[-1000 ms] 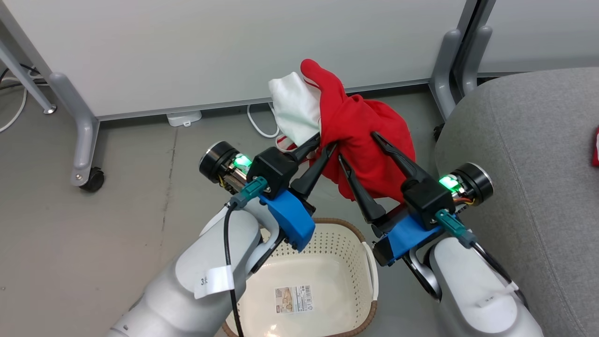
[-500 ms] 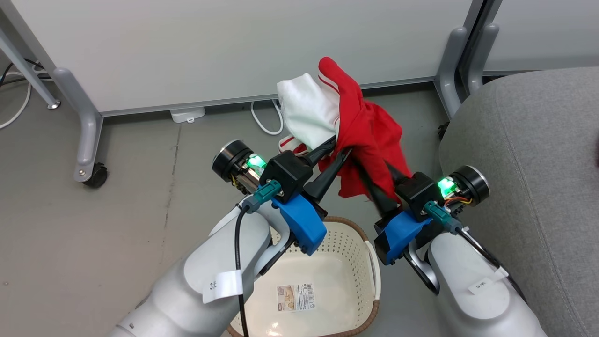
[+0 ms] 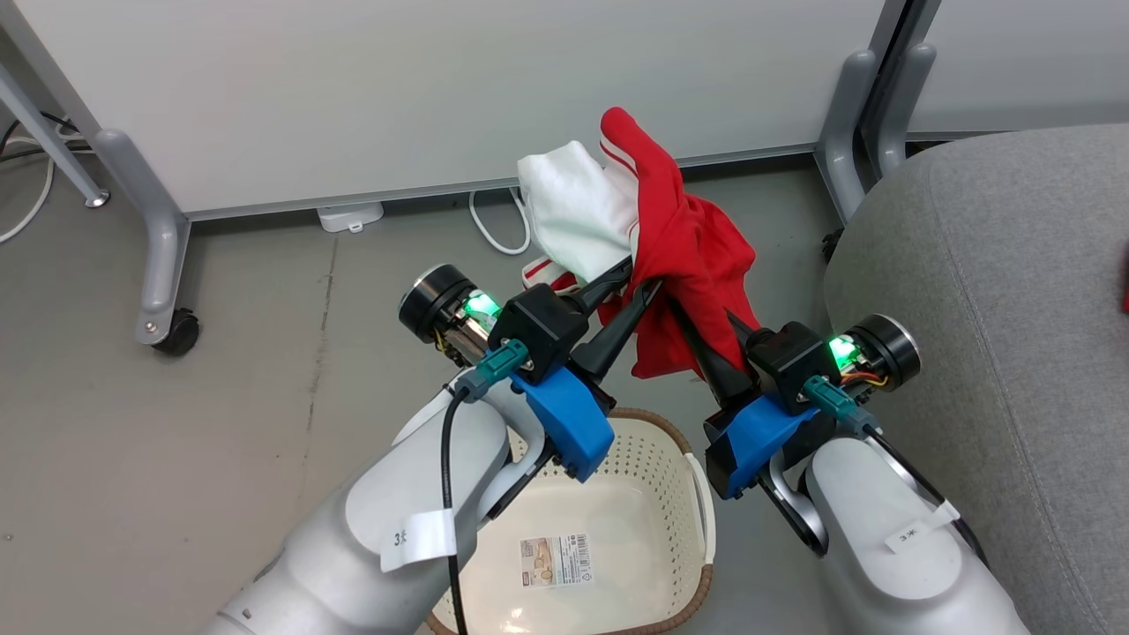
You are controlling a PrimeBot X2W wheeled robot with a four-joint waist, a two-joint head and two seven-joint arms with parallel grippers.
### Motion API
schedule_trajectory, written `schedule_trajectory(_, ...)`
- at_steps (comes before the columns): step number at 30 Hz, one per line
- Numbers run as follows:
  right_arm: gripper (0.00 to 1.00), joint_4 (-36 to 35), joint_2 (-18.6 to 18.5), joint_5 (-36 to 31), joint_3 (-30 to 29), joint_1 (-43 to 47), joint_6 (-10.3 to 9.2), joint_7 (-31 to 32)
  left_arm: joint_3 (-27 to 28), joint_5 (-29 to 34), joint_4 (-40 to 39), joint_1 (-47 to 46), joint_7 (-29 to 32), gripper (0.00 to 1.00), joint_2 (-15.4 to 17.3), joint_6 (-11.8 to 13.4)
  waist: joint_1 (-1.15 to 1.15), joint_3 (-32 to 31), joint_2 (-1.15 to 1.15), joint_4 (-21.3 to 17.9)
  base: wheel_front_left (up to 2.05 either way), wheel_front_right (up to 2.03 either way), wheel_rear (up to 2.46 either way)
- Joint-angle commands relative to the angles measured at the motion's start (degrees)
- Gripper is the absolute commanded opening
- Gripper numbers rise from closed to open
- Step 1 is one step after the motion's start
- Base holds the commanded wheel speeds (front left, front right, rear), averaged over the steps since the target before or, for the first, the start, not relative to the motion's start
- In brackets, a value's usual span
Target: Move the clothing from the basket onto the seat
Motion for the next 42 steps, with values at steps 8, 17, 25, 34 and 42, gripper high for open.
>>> schedule_trajectory(8, 0.00, -0.25, -0.08, 0.52, -0.12, -0.11, 0.01, -0.21, 1.35, 1.11, -0.53, -0.15, -0.28, 1.00, -0.05, 0.27, 0.00, 0.03, 0.00, -0.02, 0.00, 0.00, 0.00)
schedule_trajectory(17, 0.00, -0.73, -0.08, 1.74, -2.22, 0.36, 0.01, -0.21, 2.23, 2.27, -0.91, 0.71, -0.28, 1.00, -0.08, 0.23, 0.00, 0.78, 0.00, -0.57, 0.00, 0.00, 0.00)
schedule_trajectory(25, 0.00, -1.76, -0.07, 2.61, -6.31, 0.83, 0.01, -0.21, 1.89, 3.28, -1.43, 1.37, -0.22, 1.00, 0.41, 0.14, 0.00, 2.80, 0.00, -4.40, 0.00, 0.00, 0.00)
schedule_trajectory(34, 0.00, -4.10, -0.06, 2.87, -11.56, 1.45, 0.01, -0.22, 0.59, 3.98, -2.07, 1.68, -0.22, 1.00, 0.81, 0.03, 0.00, 5.77, 0.00, -10.31, 0.00, 0.00, 0.00)
schedule_trajectory(42, 0.00, -6.72, -0.05, 3.47, -16.71, 2.40, 0.01, -0.22, -0.50, 4.28, -2.32, 0.96, -0.22, 1.00, 1.75, -0.01, 0.00, 8.37, 0.00, -15.68, 0.00, 0.00, 0.00)
